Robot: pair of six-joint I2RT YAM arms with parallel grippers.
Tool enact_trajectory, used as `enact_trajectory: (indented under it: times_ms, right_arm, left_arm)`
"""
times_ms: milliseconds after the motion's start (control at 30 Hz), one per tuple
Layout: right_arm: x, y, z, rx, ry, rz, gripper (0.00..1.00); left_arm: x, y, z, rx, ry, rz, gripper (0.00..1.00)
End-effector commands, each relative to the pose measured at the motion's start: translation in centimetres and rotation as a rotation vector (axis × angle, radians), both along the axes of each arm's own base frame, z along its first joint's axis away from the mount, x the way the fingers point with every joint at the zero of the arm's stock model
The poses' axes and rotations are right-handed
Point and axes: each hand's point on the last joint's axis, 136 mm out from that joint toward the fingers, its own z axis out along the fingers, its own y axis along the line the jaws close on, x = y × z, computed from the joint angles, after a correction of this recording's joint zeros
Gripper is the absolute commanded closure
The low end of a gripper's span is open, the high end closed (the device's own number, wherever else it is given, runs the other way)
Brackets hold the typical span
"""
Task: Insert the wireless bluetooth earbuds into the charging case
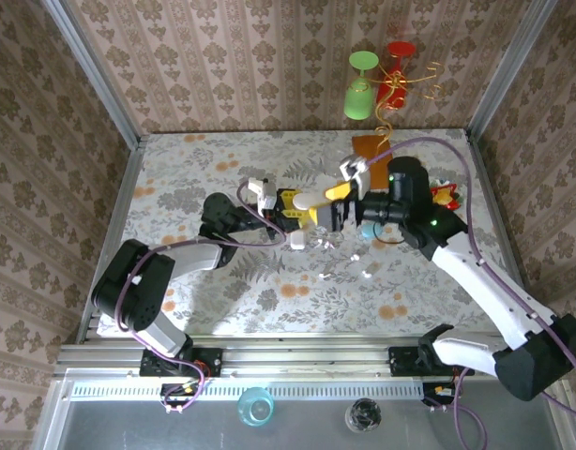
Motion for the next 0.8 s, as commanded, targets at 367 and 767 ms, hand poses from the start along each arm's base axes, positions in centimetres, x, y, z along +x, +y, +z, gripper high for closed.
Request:
enact_trajectory:
  times_ms: [367,767]
  right_arm:
    - [2.7,-1.6,-1.4,-0.285,-0.255,-0.123,0.12]
    - [4.5,-2.5,0.0,-0.199,-0.256,-0.240,0.14]
  left_arm:
    - [-3.1,-0.1,1.8,-0.014,-0.049,-0.124,0.67]
    - [-2.8,-0.2,0.8,0.006,-0.028,-0.141,0.67]
